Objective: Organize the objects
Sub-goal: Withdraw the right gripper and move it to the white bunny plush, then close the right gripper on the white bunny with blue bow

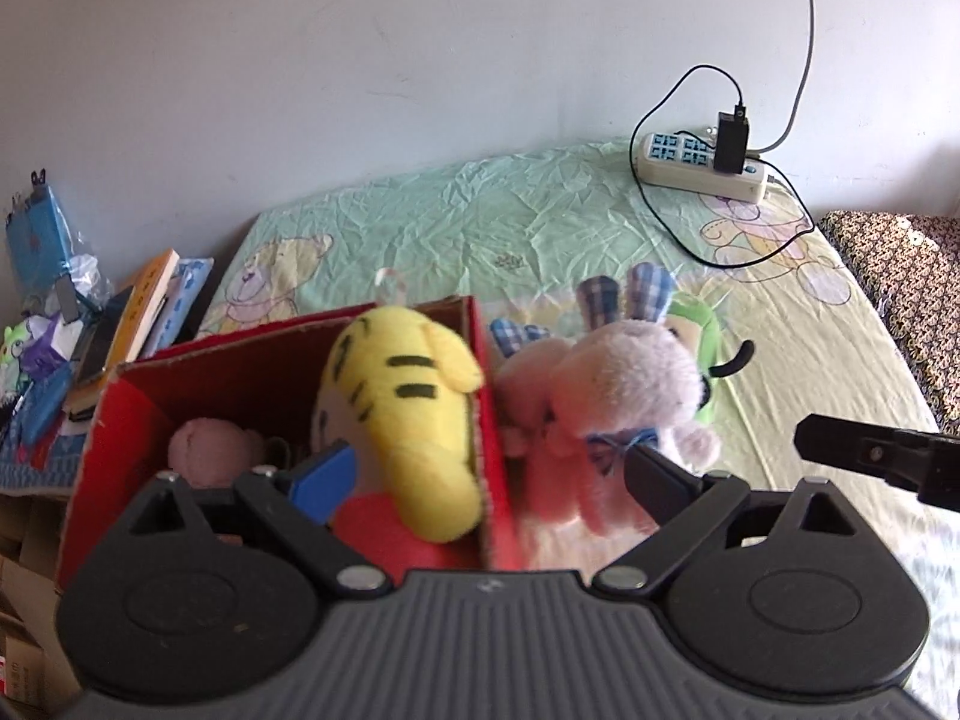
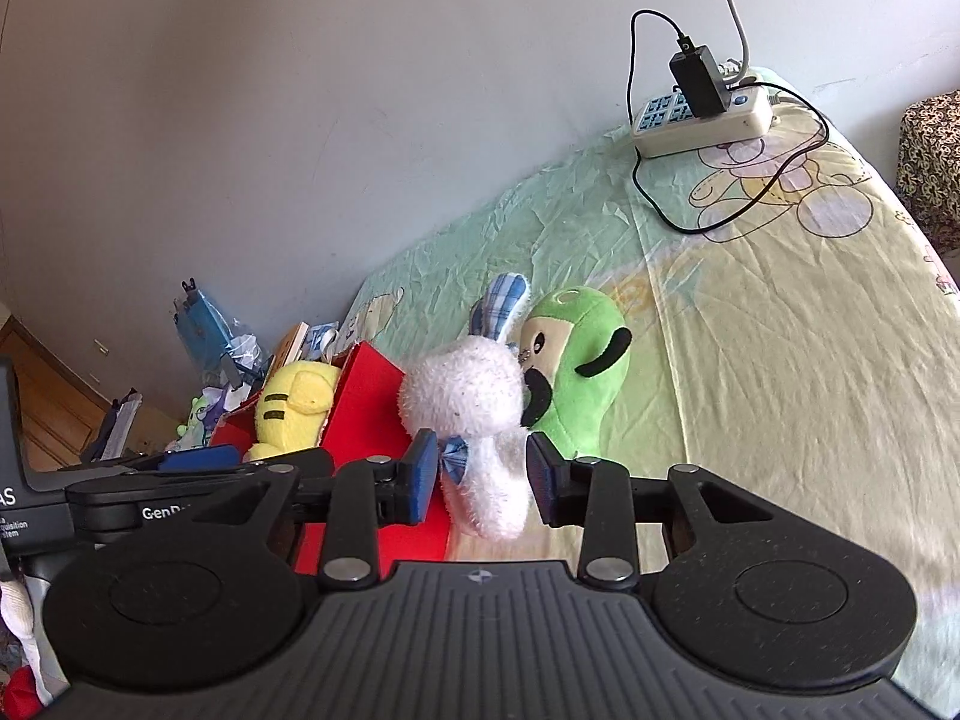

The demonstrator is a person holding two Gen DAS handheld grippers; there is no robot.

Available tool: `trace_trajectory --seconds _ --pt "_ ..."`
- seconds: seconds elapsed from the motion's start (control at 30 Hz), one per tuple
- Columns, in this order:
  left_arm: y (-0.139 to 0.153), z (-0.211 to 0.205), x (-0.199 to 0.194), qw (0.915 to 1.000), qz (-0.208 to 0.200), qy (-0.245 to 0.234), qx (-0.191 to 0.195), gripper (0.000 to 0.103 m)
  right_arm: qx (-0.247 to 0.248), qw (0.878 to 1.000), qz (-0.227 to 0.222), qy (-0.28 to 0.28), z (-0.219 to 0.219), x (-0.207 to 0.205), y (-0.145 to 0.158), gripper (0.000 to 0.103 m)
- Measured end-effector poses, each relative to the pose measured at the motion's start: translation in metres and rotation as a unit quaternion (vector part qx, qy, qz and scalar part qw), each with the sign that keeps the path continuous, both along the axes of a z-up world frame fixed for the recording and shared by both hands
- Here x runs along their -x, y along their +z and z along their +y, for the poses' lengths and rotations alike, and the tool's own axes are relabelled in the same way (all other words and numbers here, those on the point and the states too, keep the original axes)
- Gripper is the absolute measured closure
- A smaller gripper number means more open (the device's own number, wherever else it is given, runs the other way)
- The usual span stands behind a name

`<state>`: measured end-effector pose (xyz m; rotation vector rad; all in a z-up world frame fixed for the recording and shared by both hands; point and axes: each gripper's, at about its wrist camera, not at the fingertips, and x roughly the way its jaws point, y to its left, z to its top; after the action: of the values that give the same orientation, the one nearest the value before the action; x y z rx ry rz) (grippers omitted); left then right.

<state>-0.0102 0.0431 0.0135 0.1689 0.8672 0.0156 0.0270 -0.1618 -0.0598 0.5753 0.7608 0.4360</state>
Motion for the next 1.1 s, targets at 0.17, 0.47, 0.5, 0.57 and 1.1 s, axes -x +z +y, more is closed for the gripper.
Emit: trace_trajectory --seconds 0.17,0.47,0.5,0.57,1.1 --pt "-0.013 -0.027 0.009 0.9998 -0.005 -0.004 -0.018 0.006 -0.019 0.999 0.015 0.021 -0.018 -0.011 -0.011 0.066" --pt "-0.031 -0.069 0.013 0.9969 -0.019 -0.032 -0.069 0.007 -0.061 0.997 0.015 0.053 -0.033 -0.03 -0.02 0.055" --pt "-0.033 -0.073 0.014 0.9963 -0.024 -0.039 -0.073 0.006 -0.066 0.996 0.014 0.054 -0.034 -0.032 -0.02 0.055" --pt "-0.042 -0.078 0.012 0.9956 -0.028 -0.052 -0.073 0.006 -0.082 0.994 0.017 0.065 -0.036 -0.039 -0.023 0.055" --pt "-0.096 -0.076 -0.038 0.9917 -0.019 -0.094 -0.086 0.004 -0.085 0.983 0.027 0.162 0.005 -0.082 -0.037 0.055"
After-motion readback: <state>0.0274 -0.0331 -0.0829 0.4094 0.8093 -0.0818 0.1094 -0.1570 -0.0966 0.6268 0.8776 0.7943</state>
